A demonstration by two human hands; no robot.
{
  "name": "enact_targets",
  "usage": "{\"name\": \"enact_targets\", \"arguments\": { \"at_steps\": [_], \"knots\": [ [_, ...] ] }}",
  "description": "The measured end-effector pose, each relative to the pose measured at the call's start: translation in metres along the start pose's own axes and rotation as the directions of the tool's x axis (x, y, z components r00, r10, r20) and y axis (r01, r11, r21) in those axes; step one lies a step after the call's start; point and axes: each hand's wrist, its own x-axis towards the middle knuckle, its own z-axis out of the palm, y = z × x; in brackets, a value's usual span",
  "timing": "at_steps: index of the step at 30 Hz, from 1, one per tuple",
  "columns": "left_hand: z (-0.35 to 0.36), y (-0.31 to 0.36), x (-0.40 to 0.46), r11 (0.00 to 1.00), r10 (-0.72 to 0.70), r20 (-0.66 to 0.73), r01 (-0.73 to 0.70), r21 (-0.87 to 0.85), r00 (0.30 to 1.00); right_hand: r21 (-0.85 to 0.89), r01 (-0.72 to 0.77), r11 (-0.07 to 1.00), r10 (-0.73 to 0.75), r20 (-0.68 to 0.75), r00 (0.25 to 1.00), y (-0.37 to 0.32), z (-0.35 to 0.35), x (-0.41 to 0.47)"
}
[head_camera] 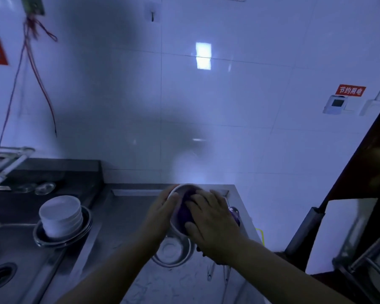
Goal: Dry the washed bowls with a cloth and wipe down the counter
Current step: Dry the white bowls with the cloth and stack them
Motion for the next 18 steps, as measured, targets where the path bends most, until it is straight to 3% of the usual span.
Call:
{"name": "enact_targets", "arguments": {
  "at_steps": [6, 12, 18],
  "knots": [
    [0.009, 0.005, 0.004, 0.998, 0.054, -0.03, -0.055, -0.033, 0.998, -0.139, 0.084, 0.987, -0.101, -0.124, 0.987, 0.015, -0.012, -0.002],
    [0.019, 0.012, 0.006, 0.996, 0.085, 0.018, -0.085, -0.016, 0.996, 0.05, 0.035, 0.998, -0.03, -0.108, 0.994, 0.012, -0.019, 0.019],
    [0.003, 0.018, 0.013, 0.996, 0.086, -0.061, -0.084, 0.034, 0.994, 0.055, 0.25, 0.967, -0.248, -0.038, 0.968, 0.002, -0.024, 0.009]
  ]
}}
